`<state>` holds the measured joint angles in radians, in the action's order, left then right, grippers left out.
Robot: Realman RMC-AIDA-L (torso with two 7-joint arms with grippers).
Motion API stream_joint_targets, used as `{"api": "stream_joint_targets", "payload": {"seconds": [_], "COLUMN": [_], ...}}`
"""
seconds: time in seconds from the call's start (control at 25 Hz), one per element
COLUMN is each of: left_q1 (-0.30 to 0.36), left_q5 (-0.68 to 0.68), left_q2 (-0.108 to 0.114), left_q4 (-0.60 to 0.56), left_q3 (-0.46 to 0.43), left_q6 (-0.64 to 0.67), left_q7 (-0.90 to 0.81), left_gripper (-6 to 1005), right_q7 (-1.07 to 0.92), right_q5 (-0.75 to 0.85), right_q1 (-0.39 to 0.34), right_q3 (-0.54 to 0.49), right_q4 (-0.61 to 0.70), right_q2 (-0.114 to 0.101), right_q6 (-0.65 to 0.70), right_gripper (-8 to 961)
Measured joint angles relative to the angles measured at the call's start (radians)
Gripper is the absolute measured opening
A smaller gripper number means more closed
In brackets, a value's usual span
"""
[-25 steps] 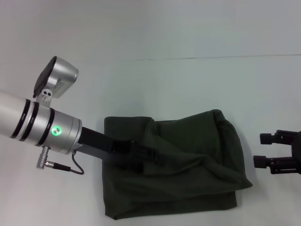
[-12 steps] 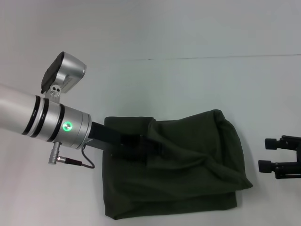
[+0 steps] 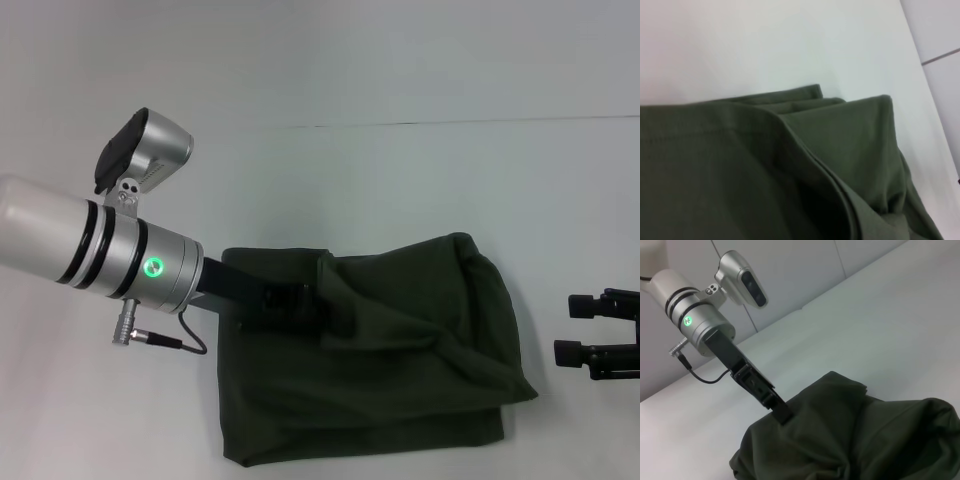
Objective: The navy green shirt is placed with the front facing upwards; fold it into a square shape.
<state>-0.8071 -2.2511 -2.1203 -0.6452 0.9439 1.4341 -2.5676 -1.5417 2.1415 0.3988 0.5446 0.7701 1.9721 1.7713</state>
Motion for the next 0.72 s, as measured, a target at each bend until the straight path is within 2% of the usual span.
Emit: {"api": "stream_joint_targets", "payload": {"seconds": [0.2, 0.24, 0.52, 0.72], "left_q1": [-0.001, -0.005, -0.01, -0.028], "left_q5": [0.021, 0.047, 0.135, 0.238], "left_q2": [-0.007, -0.016, -0.038, -0.043], "left_q4": [-0.002, -0.004, 0.006, 0.075], "left_q3": [-0.02, -0.023, -0.024, -0.022], "left_q6": [-0.003, -0.015, -0.073, -0.123], "left_q7": [0.004, 0.007, 0.033, 0.089], "left_gripper": [285, 265, 80, 81], "right_q7": [0.0, 0.0, 0.002, 0.004], "right_q5": [0.0, 0.0, 0.0, -0.002], "right_q1": [0.003, 0.004, 0.007, 0.009], "right_q3": [0.0, 0.0, 0.0, 0.0], "right_q4": [0.001, 0.001, -0.001, -0.002], "right_q2": [0.003, 0.004, 0.005, 0.005], "right_q6": [-0.002, -0.002, -0.007, -0.007], "right_gripper": [927, 928, 928, 927]}}
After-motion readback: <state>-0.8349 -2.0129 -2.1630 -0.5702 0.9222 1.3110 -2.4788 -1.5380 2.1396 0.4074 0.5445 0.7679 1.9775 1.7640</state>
